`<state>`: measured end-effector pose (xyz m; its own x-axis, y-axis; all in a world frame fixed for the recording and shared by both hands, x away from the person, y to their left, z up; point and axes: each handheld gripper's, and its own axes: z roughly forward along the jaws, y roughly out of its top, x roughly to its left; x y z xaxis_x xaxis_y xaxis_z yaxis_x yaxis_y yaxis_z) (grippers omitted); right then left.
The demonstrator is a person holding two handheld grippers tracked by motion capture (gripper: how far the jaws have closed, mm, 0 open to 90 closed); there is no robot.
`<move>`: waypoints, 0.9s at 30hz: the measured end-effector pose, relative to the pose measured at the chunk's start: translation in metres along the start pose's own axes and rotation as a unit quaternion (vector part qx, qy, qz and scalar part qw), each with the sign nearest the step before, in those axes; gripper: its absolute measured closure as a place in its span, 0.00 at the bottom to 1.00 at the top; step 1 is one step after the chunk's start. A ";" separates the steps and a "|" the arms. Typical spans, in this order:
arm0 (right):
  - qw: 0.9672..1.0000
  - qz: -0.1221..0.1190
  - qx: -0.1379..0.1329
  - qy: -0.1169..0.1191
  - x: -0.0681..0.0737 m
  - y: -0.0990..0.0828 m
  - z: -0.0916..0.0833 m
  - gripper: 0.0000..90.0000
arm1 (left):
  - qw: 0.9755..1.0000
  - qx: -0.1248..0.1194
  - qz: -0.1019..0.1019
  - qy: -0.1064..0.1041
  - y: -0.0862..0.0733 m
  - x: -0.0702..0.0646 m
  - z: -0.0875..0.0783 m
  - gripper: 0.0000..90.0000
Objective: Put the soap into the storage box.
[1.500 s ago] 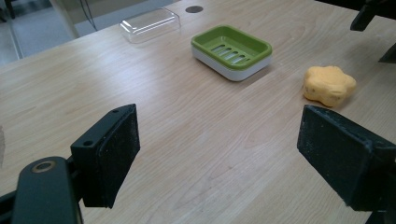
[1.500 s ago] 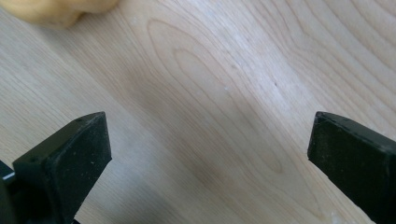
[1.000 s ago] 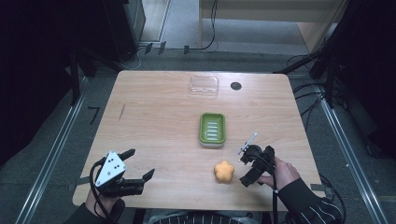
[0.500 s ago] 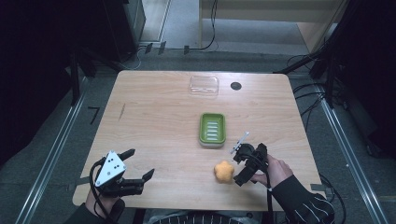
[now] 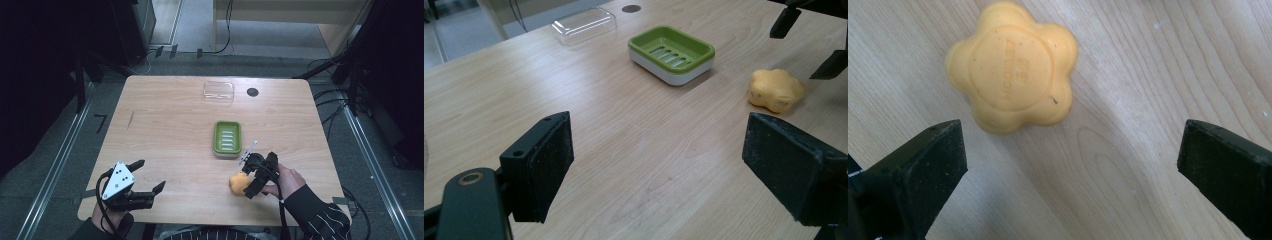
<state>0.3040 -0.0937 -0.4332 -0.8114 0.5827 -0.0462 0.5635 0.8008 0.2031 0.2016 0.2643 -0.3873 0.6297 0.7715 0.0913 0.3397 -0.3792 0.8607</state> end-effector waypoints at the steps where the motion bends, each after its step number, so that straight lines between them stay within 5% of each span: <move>1: 1.000 -0.003 -0.003 0.001 0.000 0.001 0.001 0.00 | 1.000 0.000 0.000 0.000 0.000 0.000 0.000 0.15; 27: 0.999 -0.028 0.031 0.014 0.005 0.025 0.016 0.00 | 1.000 0.000 -0.001 0.000 0.000 0.000 0.000 0.15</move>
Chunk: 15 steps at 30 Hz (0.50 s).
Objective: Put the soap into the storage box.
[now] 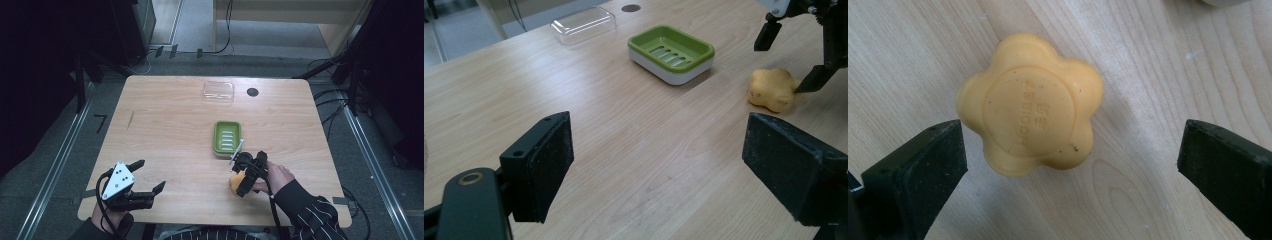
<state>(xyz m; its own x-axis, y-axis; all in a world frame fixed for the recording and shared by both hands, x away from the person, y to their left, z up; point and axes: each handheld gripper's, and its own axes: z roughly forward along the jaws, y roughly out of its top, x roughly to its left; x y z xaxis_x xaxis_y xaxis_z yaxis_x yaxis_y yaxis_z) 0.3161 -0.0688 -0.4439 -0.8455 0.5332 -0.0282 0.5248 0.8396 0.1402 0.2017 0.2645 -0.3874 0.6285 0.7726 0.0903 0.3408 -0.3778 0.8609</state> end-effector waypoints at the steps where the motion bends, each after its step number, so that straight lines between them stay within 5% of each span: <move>1: 1.000 0.002 0.001 0.003 0.000 0.001 0.001 0.00 | 1.000 0.000 0.001 0.000 0.000 0.000 0.000 0.15; 15: 1.000 -0.007 0.008 0.008 0.001 0.011 0.004 0.00 | 1.000 -0.001 -0.001 0.000 0.000 0.000 0.000 0.15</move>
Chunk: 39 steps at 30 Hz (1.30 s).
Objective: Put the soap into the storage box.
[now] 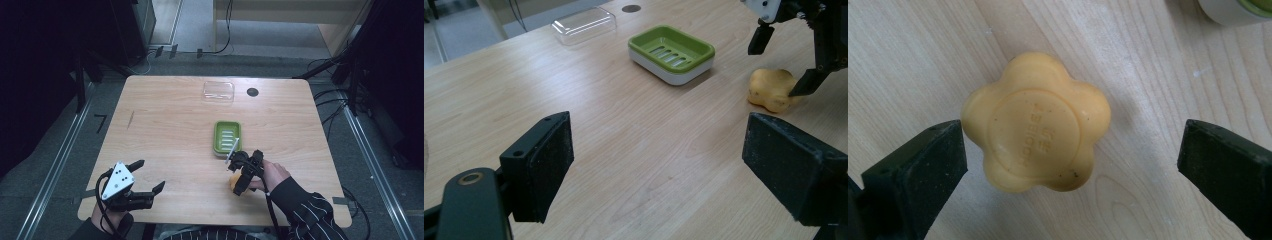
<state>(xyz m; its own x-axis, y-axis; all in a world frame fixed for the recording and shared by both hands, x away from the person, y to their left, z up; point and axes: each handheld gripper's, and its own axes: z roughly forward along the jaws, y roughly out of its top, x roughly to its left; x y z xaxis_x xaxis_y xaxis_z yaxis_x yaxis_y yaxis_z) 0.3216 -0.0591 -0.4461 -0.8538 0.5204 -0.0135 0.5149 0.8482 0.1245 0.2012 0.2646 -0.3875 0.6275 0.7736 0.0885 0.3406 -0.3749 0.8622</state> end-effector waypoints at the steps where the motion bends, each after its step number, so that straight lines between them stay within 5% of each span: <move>1: 1.000 -0.002 0.001 -0.001 0.000 0.000 0.000 0.00 | 1.000 0.000 0.000 0.000 0.000 0.000 0.000 0.15; 18: 0.999 -0.029 0.013 0.007 0.007 0.004 0.014 0.01 | 1.000 0.001 0.002 -0.001 0.000 0.000 0.000 0.15; 39: 0.998 -0.058 0.012 0.006 0.014 0.010 0.019 0.27 | 1.000 0.001 0.001 0.001 0.000 0.000 0.000 0.15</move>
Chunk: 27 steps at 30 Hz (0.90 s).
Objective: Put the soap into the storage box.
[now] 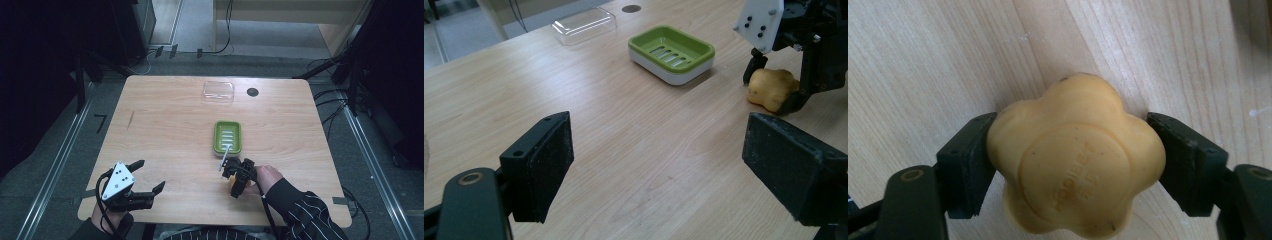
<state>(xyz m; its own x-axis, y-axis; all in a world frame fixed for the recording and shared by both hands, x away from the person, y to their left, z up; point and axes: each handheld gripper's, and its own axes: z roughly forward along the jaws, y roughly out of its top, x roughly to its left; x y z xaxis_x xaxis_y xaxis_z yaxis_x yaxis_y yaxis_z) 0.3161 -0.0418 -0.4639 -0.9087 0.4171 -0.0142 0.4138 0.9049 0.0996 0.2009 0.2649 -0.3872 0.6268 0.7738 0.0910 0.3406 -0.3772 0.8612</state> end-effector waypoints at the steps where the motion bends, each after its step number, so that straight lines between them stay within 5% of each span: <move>1: 1.000 0.001 0.001 -0.002 0.001 0.000 0.000 0.27 | 1.000 0.000 0.000 0.000 0.000 0.000 0.000 0.15; 3: 1.000 0.003 0.008 0.000 0.000 0.000 0.000 0.21 | 1.000 -0.001 0.000 -0.001 0.000 0.000 0.000 0.15; 7: 1.000 0.005 0.010 0.005 -0.001 -0.002 0.002 0.28 | 1.000 -0.002 0.000 0.000 0.000 0.000 0.000 0.15; 27: 1.000 0.016 0.008 -0.006 -0.001 -0.003 -0.002 0.29 | 1.000 0.000 0.001 -0.001 0.000 0.000 0.000 0.15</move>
<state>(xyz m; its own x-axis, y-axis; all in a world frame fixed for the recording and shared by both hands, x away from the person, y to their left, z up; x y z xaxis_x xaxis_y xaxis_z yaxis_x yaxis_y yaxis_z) 0.3157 -0.0449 -0.4626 -0.8946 0.4462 -0.0239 0.4429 0.8926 0.0845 0.2010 0.2650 -0.3873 0.6290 0.7721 0.0910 0.3391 -0.3778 0.8615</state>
